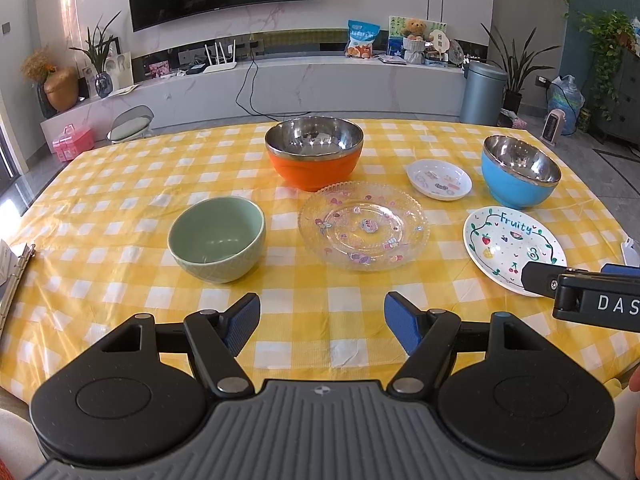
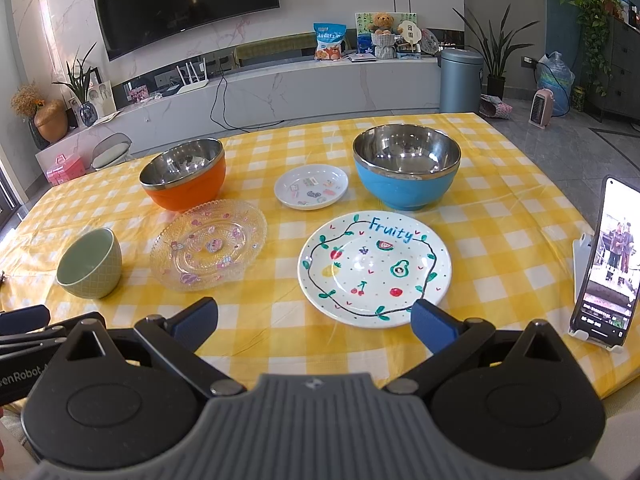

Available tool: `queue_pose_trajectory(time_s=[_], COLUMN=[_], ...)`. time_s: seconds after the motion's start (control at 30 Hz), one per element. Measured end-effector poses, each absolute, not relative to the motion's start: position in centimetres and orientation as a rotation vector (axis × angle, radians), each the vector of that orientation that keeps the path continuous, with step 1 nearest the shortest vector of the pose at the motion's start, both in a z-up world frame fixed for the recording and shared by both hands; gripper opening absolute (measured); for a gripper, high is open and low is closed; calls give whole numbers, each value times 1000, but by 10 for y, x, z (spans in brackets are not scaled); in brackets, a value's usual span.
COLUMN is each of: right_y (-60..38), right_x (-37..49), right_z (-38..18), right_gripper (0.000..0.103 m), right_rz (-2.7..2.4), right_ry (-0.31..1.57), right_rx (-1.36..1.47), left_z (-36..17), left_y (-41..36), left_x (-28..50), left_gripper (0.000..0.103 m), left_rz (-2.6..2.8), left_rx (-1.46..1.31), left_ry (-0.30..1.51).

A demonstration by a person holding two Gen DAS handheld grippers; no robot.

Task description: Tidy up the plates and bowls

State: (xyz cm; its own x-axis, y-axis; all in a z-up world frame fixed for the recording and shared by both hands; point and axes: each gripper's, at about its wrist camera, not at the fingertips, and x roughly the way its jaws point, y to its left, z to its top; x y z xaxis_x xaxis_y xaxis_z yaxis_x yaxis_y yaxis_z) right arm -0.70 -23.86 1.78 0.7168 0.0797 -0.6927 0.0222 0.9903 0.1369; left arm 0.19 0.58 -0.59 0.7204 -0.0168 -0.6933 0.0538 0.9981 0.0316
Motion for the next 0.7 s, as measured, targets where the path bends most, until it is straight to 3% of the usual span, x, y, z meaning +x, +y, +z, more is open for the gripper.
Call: queue_pose_trajectory(time_s=[0.7], right_y=[-239], right_x=[-7], right_z=[18], right_gripper=[101], right_rz=[32], right_ry=[774], right_rx=[139], left_z=[-8], left_y=[6], left_x=[1], left_gripper=[84], left_rz=[-38], left_rx=[47], left_ry=[775])
